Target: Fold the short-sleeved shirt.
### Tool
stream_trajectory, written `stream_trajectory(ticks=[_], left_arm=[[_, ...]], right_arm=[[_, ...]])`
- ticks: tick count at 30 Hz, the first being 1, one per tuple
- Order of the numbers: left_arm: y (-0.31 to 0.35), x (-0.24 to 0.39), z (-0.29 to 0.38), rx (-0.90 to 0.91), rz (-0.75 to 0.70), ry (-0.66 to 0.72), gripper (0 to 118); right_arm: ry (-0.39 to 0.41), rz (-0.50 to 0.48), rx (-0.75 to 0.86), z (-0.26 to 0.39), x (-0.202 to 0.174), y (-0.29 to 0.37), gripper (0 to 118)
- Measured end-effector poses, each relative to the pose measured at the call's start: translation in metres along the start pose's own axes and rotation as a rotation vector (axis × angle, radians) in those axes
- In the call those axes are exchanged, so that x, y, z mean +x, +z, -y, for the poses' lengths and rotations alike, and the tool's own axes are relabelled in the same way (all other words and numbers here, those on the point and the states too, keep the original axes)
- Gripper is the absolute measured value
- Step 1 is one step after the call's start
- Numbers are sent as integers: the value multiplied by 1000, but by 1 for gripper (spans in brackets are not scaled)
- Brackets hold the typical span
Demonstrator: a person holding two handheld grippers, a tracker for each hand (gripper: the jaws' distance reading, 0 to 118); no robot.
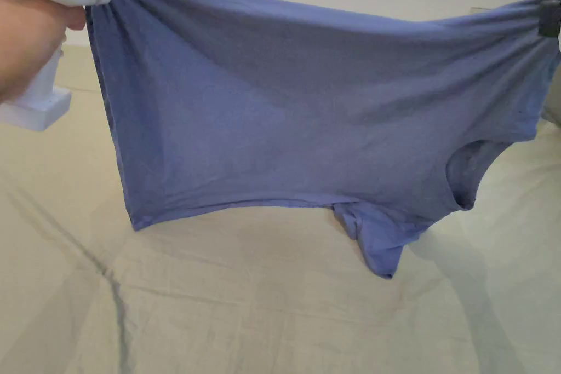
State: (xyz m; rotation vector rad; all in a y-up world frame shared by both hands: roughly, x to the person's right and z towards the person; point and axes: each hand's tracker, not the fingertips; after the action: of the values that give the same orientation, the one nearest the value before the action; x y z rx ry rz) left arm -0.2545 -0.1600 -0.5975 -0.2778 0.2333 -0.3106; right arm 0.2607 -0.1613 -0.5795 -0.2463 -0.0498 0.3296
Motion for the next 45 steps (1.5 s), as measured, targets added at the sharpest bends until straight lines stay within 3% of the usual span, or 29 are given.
stream_trajectory(ticks=[6,9,12,18,22,29,32,41,45], left_arm=[[20,29,115,-139,95,-100,2],[48,40,174,-182,116,-128,2],[86,46,231,-290,168,-132,2],[162,47,345,-511,287,-221,2],[207,46,394,-631,318,-263,2],[252,25,416,-684,346,-281,2],[266,22,418,-698,382,-313,2],[281,30,445,-786,448,-422,2],[284,31,446,-788,439,-422,2]], right_arm=[[89,-62,-184,108,-36,10,1],[66,-124,-264,155,-56,48,1],[100,-158,-338,205,-67,78,1],[-4,-249,-556,304,-89,172,1],[9,-265,-654,345,-100,220,1],[35,-285,-758,354,-73,267,1],[-6,-319,-814,354,-62,282,1],[49,-339,-1005,393,-83,282,1],[28,-336,-1061,417,-91,273,1]])
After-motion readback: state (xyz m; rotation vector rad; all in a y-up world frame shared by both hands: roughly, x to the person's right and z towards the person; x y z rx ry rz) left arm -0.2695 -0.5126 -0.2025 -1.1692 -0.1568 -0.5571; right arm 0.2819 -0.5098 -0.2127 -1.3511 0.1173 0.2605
